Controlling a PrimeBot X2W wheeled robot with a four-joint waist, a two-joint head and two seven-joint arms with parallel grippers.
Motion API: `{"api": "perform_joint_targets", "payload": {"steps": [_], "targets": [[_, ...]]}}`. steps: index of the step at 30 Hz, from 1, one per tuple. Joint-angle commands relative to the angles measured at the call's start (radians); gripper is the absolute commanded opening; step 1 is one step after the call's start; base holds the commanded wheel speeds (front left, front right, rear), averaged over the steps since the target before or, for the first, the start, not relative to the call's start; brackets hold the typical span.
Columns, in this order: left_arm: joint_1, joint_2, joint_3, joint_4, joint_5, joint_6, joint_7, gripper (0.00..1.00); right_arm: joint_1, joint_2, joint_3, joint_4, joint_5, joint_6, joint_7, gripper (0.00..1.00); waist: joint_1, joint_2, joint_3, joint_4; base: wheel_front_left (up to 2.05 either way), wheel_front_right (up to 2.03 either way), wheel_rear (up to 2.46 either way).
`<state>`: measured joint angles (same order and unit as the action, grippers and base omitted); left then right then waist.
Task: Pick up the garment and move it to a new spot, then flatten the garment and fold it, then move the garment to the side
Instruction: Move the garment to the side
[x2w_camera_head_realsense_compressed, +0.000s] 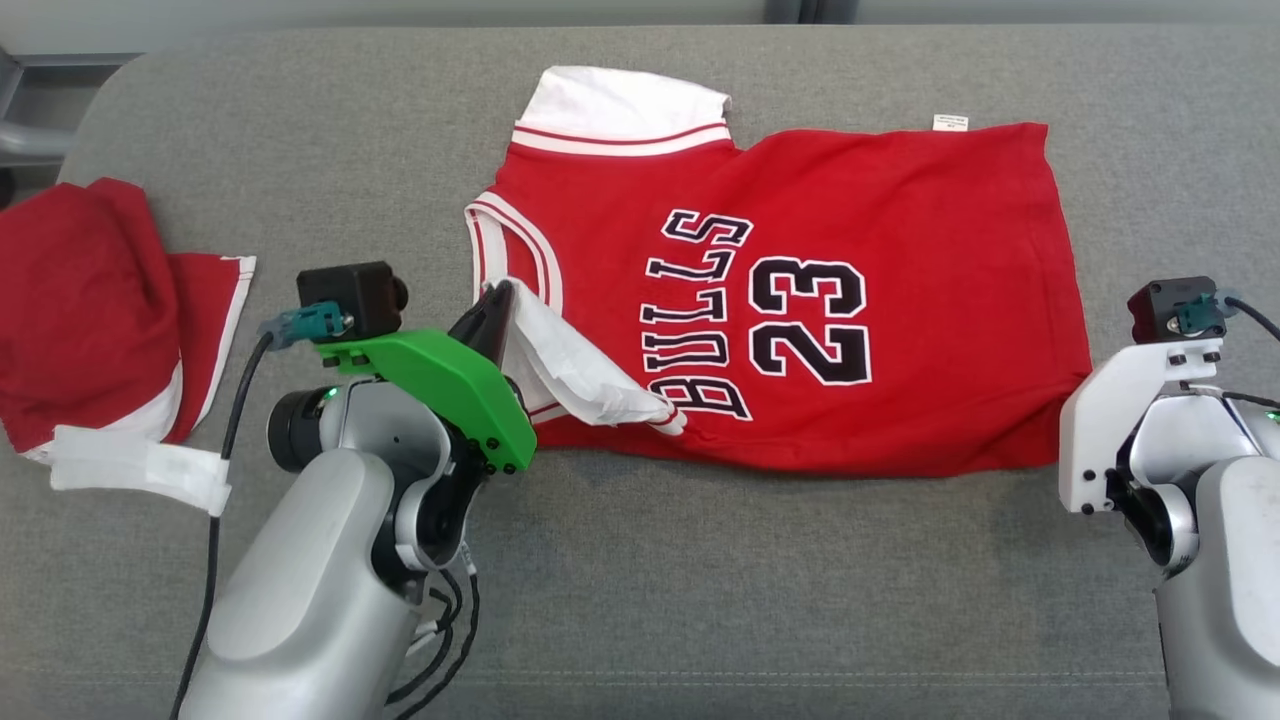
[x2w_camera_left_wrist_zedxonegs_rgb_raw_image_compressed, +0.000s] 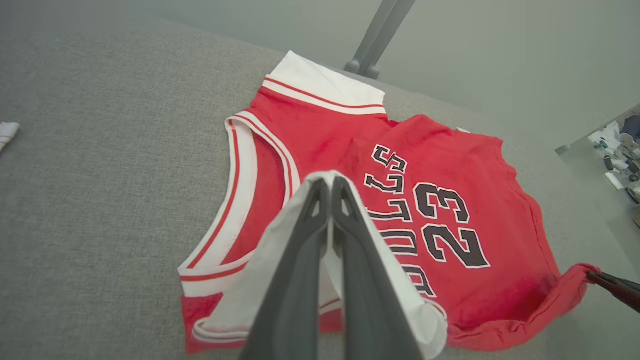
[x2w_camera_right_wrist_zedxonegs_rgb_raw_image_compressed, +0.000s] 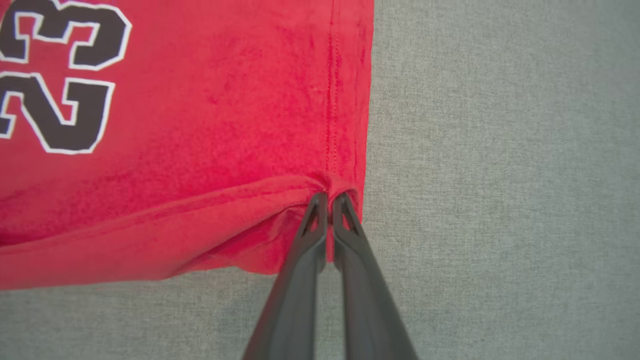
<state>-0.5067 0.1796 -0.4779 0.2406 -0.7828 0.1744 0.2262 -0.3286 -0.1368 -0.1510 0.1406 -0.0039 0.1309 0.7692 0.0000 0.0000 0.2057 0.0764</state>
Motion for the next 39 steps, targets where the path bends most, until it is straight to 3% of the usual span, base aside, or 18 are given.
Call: {"api": "perform_joint_targets", "payload": {"steps": [1,14,28,29,30,31,32,39], "targets": [[-0.040,-0.003,-0.003,0.024,0.015,-0.011,-0.007,0.00,-0.027,0.003,-0.004,0.022,-0.013,0.000,-0.018,0.00,0.0000,0.0000,0.014,-0.006,0.00,0.00,0.00],[-0.215,-0.030,-0.008,0.203,0.054,-0.038,-0.063,0.00,-0.182,0.049,-0.052,0.199,-0.107,0.000,-0.151,0.00,0.0000,0.0000,0.097,-0.033,0.00,0.00,0.00],[-0.281,-0.042,-0.014,0.325,0.068,-0.055,-0.110,0.00,-0.280,0.070,-0.046,0.321,-0.142,0.000,-0.294,0.00,0.0000,0.0000,0.128,-0.018,0.00,0.00,0.00],[-0.284,-0.040,-0.015,0.330,0.072,-0.054,-0.119,0.14,-0.285,0.070,-0.048,0.326,-0.139,0.000,-0.304,0.00,0.0000,0.0000,0.124,-0.018,0.00,0.00,0.00],[-0.288,-0.039,-0.017,0.335,0.076,-0.052,-0.127,0.80,-0.289,0.071,-0.048,0.327,-0.141,0.000,-0.321,0.00,0.0000,0.0000,0.121,-0.018,0.00,0.00,0.00],[-0.290,-0.038,-0.017,0.340,0.080,-0.048,-0.136,1.00,-0.291,0.071,-0.048,0.332,-0.145,0.000,-0.332,0.39,0.0000,0.0000,0.117,-0.017,0.00,0.00,0.00],[-0.291,-0.038,-0.019,0.344,0.081,-0.049,-0.143,1.00,-0.290,0.072,-0.061,0.340,-0.146,0.000,-0.333,1.00,0.0000,0.0000,0.112,-0.017,0.00,0.00,0.00],[-0.264,-0.026,-0.024,0.357,0.092,-0.069,-0.204,1.00,-0.266,0.076,-0.127,0.337,-0.187,0.000,-0.358,1.00,0.0000,0.0000,0.072,-0.012,0.00,0.00,0.00]]}}
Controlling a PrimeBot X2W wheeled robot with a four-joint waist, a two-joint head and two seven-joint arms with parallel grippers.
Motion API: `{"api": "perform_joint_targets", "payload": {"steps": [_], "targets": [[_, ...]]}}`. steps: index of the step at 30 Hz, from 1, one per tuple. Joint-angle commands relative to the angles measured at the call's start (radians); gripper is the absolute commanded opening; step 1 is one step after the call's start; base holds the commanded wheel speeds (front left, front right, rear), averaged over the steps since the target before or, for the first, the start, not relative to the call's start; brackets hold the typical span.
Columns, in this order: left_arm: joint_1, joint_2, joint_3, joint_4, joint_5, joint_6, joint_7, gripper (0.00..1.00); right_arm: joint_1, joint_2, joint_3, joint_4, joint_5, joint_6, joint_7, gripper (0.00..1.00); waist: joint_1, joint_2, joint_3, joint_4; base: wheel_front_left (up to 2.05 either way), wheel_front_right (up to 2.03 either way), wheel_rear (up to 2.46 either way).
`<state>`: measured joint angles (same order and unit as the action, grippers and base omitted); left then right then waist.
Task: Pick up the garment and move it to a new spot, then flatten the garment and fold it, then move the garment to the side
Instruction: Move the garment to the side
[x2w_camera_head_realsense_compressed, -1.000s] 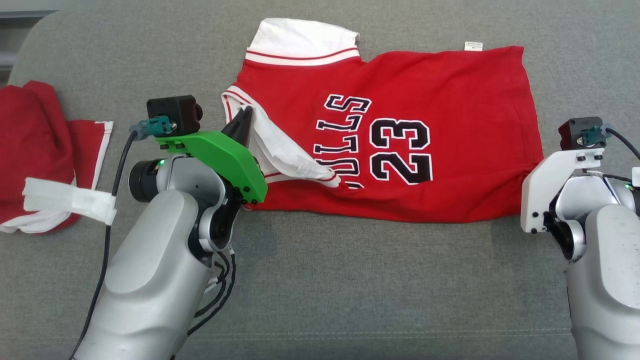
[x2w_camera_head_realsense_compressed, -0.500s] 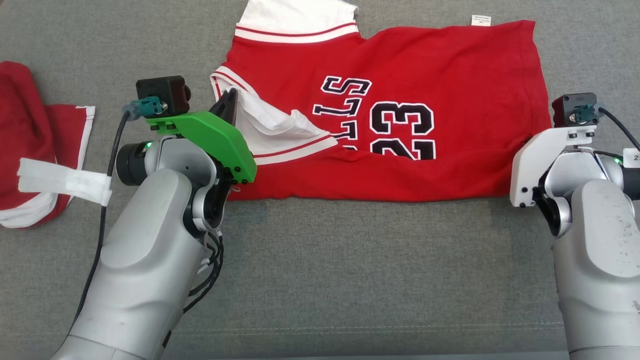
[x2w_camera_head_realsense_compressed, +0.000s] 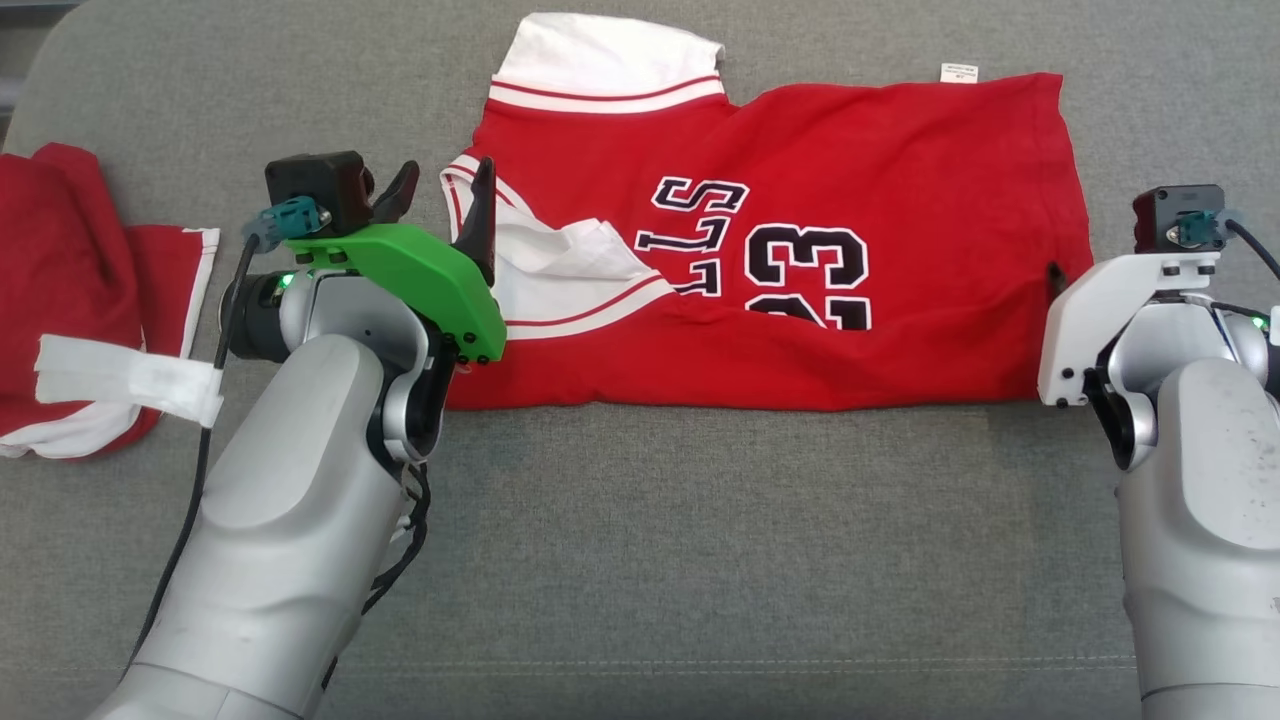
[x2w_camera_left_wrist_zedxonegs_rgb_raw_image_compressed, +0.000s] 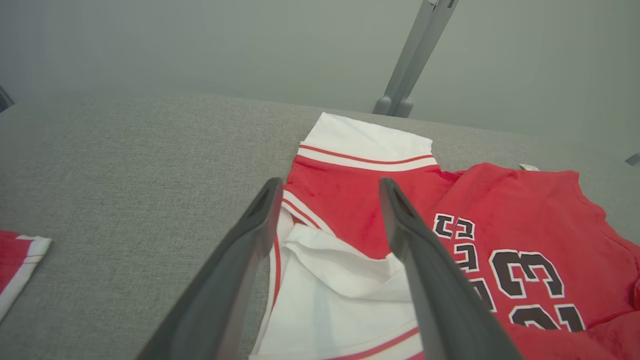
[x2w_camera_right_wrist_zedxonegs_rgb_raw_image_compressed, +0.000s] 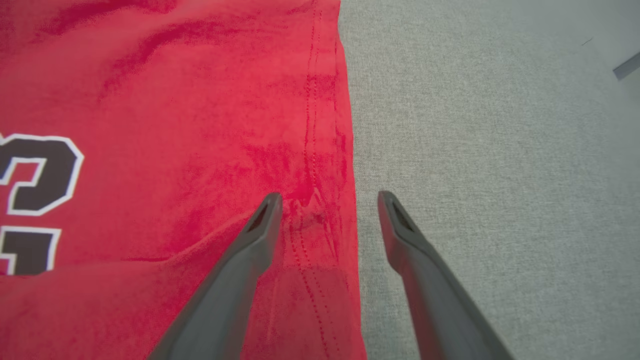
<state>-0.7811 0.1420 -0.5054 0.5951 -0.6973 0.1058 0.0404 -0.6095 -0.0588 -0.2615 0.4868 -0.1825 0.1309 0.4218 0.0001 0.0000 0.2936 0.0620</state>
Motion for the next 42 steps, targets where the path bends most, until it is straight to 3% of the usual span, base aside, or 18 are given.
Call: {"api": "perform_joint_targets", "payload": {"steps": [1,13,21,35,42], "targets": [[0.020,0.021,-0.001,0.001,0.017,0.000,-0.030,1.00,0.019,-0.001,-0.028,-0.017,-0.013,0.000,-0.016,1.00,-0.0001,0.0000,-0.022,0.002,0.00,0.00,0.00],[0.193,0.105,-0.060,-0.048,0.089,0.049,-0.070,1.00,0.144,0.006,-0.068,-0.108,0.021,0.000,-0.046,1.00,-0.0001,0.0000,-0.061,0.009,0.00,0.00,0.00],[0.263,0.082,-0.096,-0.032,0.095,0.071,-0.065,1.00,0.199,0.007,-0.044,-0.112,0.065,0.000,-0.045,1.00,-0.0001,0.0000,-0.047,0.013,0.00,0.00,0.00],[0.242,0.077,-0.126,0.013,0.101,0.094,-0.020,1.00,0.232,0.006,-0.035,-0.089,0.082,0.000,0.005,1.00,-0.0001,0.0000,-0.026,0.010,0.00,0.00,0.00],[0.233,0.066,-0.125,0.047,0.078,0.077,-0.005,1.00,0.219,0.007,-0.028,-0.067,0.081,0.000,0.006,1.00,-0.0001,0.0000,-0.025,0.003,0.00,0.00,0.00]]}}
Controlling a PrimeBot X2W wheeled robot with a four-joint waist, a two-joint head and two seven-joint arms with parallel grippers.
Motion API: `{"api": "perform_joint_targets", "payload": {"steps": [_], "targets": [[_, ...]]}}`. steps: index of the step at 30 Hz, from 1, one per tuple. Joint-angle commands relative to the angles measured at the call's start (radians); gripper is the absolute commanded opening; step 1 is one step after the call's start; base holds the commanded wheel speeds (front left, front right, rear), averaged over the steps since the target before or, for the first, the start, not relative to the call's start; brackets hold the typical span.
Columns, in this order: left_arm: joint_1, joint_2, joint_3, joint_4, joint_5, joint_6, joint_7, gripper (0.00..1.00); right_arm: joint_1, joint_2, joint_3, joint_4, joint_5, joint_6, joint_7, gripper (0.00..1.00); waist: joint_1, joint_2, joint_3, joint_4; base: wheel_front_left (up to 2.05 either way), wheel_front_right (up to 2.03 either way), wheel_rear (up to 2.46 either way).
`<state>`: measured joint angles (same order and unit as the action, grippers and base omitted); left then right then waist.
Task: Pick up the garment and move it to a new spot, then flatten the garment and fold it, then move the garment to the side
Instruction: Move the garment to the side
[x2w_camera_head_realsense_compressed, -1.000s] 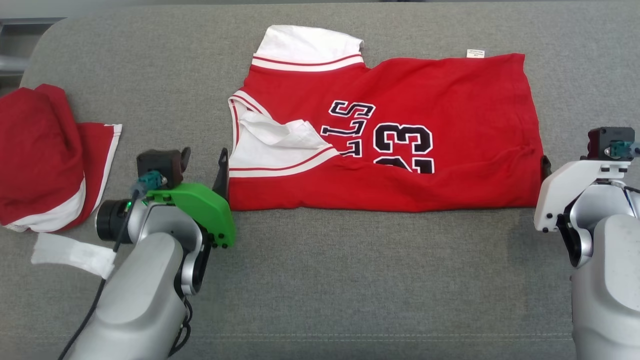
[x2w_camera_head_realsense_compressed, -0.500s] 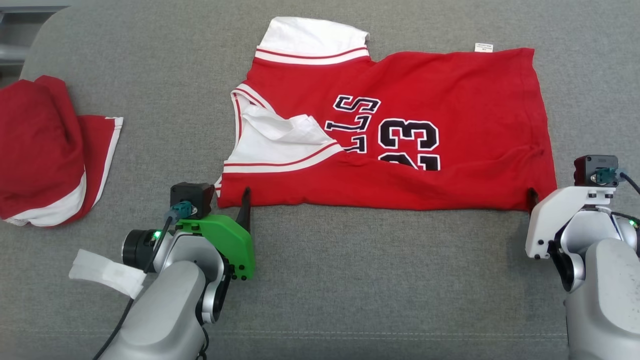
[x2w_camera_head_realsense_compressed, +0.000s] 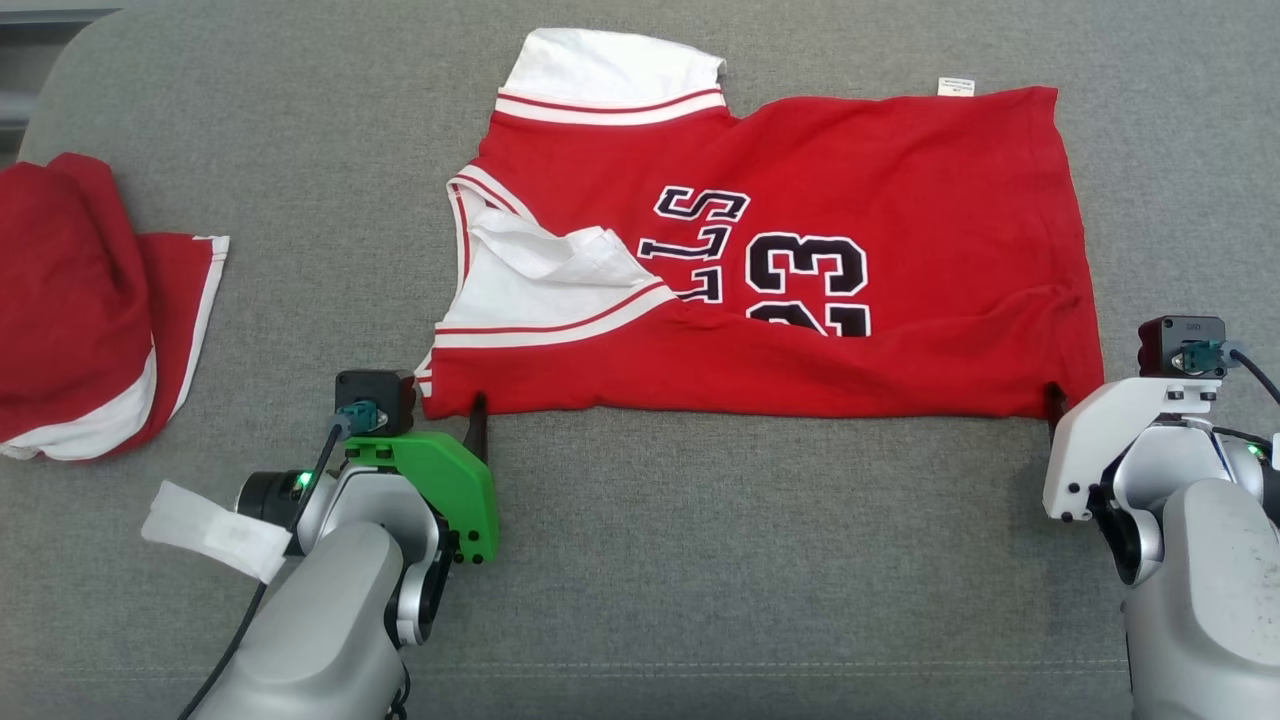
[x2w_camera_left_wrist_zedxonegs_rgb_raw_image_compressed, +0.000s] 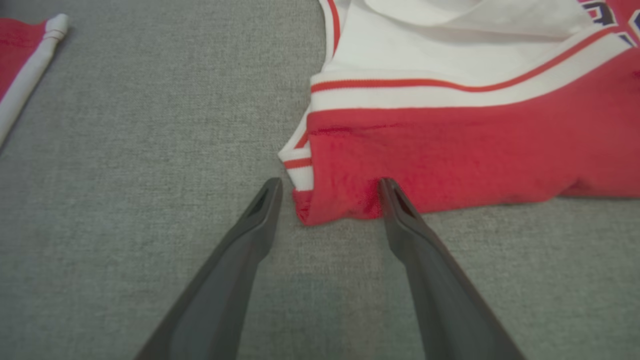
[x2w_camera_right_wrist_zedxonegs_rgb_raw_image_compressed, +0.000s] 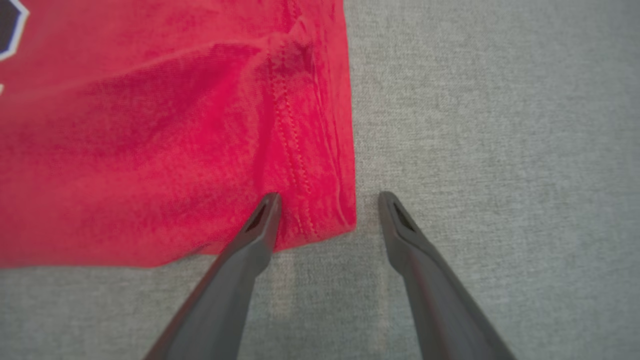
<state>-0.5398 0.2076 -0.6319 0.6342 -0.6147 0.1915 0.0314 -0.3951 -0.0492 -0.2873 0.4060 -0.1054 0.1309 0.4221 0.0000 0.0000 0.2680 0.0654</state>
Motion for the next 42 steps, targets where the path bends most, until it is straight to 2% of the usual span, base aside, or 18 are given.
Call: {"api": "perform_joint_targets", "payload": {"steps": [1,3,4,5,6,7,9,10,11,19,28,36,42], "targets": [[-0.010,-0.004,0.002,0.011,-0.010,-0.011,0.010,1.00,0.002,-0.003,-0.004,0.021,0.010,0.000,0.011,1.00,0.0000,0.0000,0.000,0.000,0.00,0.00,0.00],[-0.012,-0.010,-0.003,0.024,-0.019,-0.018,0.026,1.00,-0.001,-0.002,-0.004,0.036,0.021,0.000,0.021,1.00,0.0000,0.0000,0.001,0.000,0.00,0.00,0.00],[-0.014,-0.012,-0.007,0.030,-0.019,-0.021,0.034,0.73,-0.002,-0.002,-0.003,0.041,0.025,0.000,0.025,1.00,0.0000,0.0000,0.003,0.000,0.00,0.00,0.00],[-0.017,-0.014,-0.008,0.033,-0.019,-0.023,0.037,0.30,-0.003,-0.001,-0.002,0.045,0.029,0.000,0.029,1.00,0.0000,0.0000,0.005,0.000,0.00,0.00,0.00],[-0.019,-0.017,-0.010,0.035,-0.022,-0.027,0.038,0.00,-0.003,-0.001,-0.002,0.051,0.035,0.000,0.034,1.00,0.0000,0.0000,0.006,0.000,0.00,0.00,0.00],[-0.019,-0.019,-0.013,0.038,-0.025,-0.032,0.041,0.00,-0.004,-0.001,-0.003,0.056,0.040,0.000,0.040,0.86,0.0000,0.0000,0.008,0.000,0.00,0.00,0.00],[-0.020,-0.019,-0.018,0.044,-0.024,-0.036,0.041,0.00,-0.010,-0.001,-0.006,0.066,0.061,0.000,0.042,0.34,0.0000,0.0000,0.012,0.000,0.00,0.00,0.00],[-0.020,-0.019,-0.018,0.044,-0.024,-0.036,0.041,0.00,-0.010,-0.001,-0.006,0.066,0.061,0.000,0.042,0.34,0.0000,0.0000,0.012,0.000,0.00,0.00,0.00],[-0.021,-0.017,-0.019,0.047,-0.024,-0.038,0.038,0.00,-0.012,0.000,-0.006,0.070,0.066,0.000,0.042,0.00,0.0000,0.0000,0.013,0.000,0.00,0.00,0.00],[-0.017,-0.003,-0.011,0.041,-0.019,-0.038,-0.023,0.00,-0.001,-0.002,0.002,0.060,0.150,-0.001,0.015,0.00,0.0000,0.0000,-0.004,0.002,0.00,0.00,0.00],[0.093,0.035,0.009,-0.086,-0.070,-0.028,-0.008,0.00,0.103,-0.004,-0.023,-0.120,0.220,-0.001,0.097,0.00,0.0000,0.0000,-0.058,0.004,0.00,0.00,0.00],[0.224,0.104,0.014,-0.244,-0.095,0.034,0.058,0.00,0.230,-0.005,-0.050,-0.311,0.261,-0.001,0.222,0.00,0.0000,0.0000,-0.096,0.008,0.00,0.00,0.00],[0.320,0.151,0.012,-0.358,-0.110,0.086,0.107,0.00,0.322,-0.005,-0.032,-0.393,0.332,-0.001,0.288,0.00,0.0000,0.0000,-0.107,0.008,0.00,0.00,0.00]]}}
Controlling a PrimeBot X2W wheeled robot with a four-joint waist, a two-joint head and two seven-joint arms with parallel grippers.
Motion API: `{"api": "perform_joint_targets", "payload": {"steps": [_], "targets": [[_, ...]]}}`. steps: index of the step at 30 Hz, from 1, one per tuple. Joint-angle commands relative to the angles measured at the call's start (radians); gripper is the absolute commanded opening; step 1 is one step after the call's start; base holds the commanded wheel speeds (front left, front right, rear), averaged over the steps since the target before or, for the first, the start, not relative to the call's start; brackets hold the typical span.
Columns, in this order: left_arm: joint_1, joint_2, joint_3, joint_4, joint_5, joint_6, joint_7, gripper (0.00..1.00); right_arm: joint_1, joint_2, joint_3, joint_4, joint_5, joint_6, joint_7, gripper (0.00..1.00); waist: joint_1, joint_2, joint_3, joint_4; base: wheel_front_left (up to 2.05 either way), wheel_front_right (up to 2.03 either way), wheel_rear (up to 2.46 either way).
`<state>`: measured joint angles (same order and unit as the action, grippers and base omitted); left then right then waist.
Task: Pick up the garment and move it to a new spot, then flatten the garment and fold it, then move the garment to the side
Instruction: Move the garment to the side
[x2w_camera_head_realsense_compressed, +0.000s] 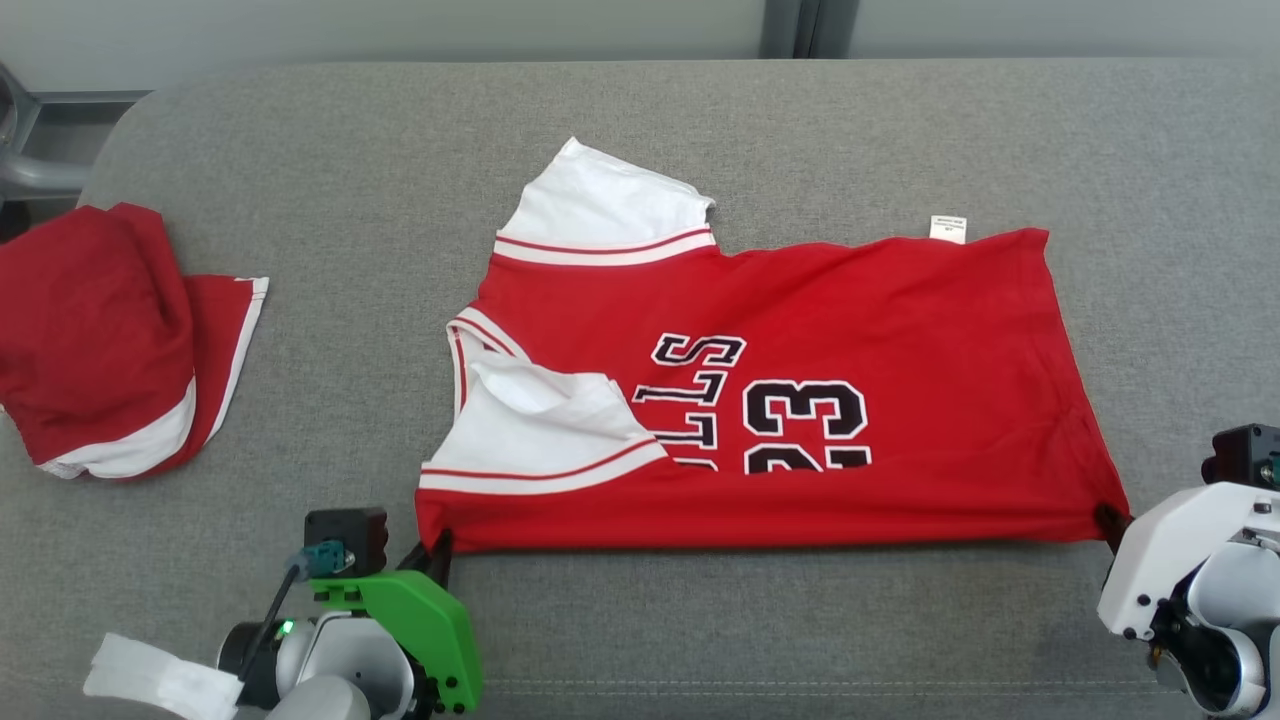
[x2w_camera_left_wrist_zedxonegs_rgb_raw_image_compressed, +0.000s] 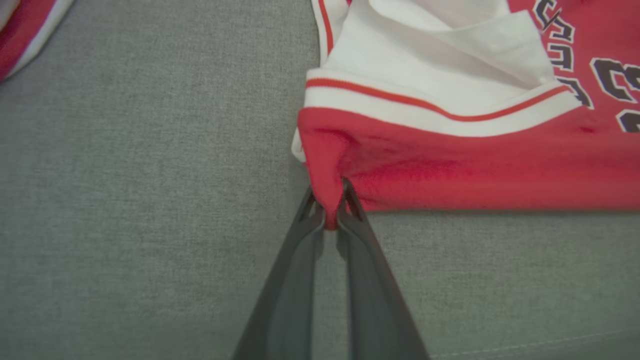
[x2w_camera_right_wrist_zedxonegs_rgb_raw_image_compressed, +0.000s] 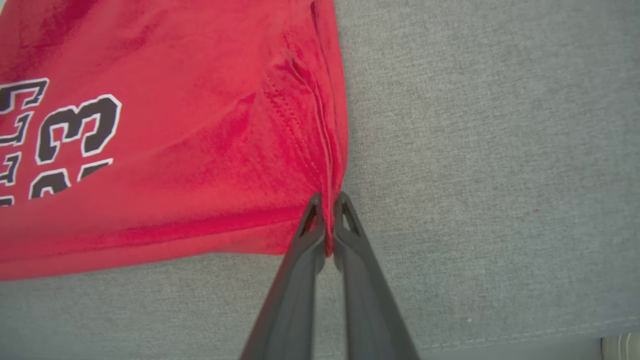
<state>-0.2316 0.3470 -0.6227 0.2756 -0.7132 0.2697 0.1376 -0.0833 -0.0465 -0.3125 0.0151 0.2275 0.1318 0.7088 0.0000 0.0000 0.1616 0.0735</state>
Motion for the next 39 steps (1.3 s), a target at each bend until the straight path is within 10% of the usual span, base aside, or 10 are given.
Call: {"api": "perform_joint_targets", "payload": {"steps": [1,15,16,17,18,19,26,39], "targets": [[0.026,0.017,0.001,-0.016,-0.012,0.014,0.008,0.00,0.023,-0.008,-0.008,-0.009,0.005,-0.002,0.005,0.00,0.0000,0.0000,-0.001,-0.001,0.00,0.00,0.00],[0.116,0.043,-0.007,-0.088,-0.016,0.088,0.052,0.00,0.118,-0.006,0.026,-0.004,0.069,-0.002,0.035,0.00,0.0000,0.0000,-0.026,-0.009,0.00,0.00,0.00],[0.121,0.046,-0.010,-0.084,-0.018,0.091,0.059,0.00,0.118,-0.007,0.030,-0.001,0.068,-0.002,0.026,0.08,0.0000,0.0000,-0.027,-0.010,0.00,0.00,0.00],[0.125,0.047,-0.011,-0.083,-0.021,0.092,0.067,0.16,0.121,-0.007,0.040,0.004,0.067,-0.002,0.018,0.58,0.0000,0.0000,-0.028,-0.012,0.00,0.00,0.00],[0.128,0.048,-0.014,-0.082,-0.022,0.093,0.074,0.82,0.125,-0.006,0.046,0.014,0.064,-0.002,0.017,1.00,0.0000,0.0000,-0.029,-0.013,0.00,0.00,0.00],[0.128,0.049,-0.015,-0.082,-0.022,0.095,0.078,1.00,0.127,-0.007,0.047,0.020,0.057,-0.002,0.011,1.00,0.0000,0.0000,-0.030,-0.013,0.00,0.00,0.00],[0.137,0.055,-0.003,-0.071,-0.024,0.091,0.045,1.00,0.106,-0.006,0.027,0.029,0.006,-0.002,-0.103,1.00,0.0000,0.0000,-0.049,-0.003,0.00,0.00,0.00],[0.046,0.035,0.089,-0.039,0.066,0.016,-0.357,1.00,0.051,-0.006,0.161,0.100,0.040,-0.001,-0.534,1.00,0.0000,0.0000,-0.134,0.006,0.00,0.00,0.00]]}}
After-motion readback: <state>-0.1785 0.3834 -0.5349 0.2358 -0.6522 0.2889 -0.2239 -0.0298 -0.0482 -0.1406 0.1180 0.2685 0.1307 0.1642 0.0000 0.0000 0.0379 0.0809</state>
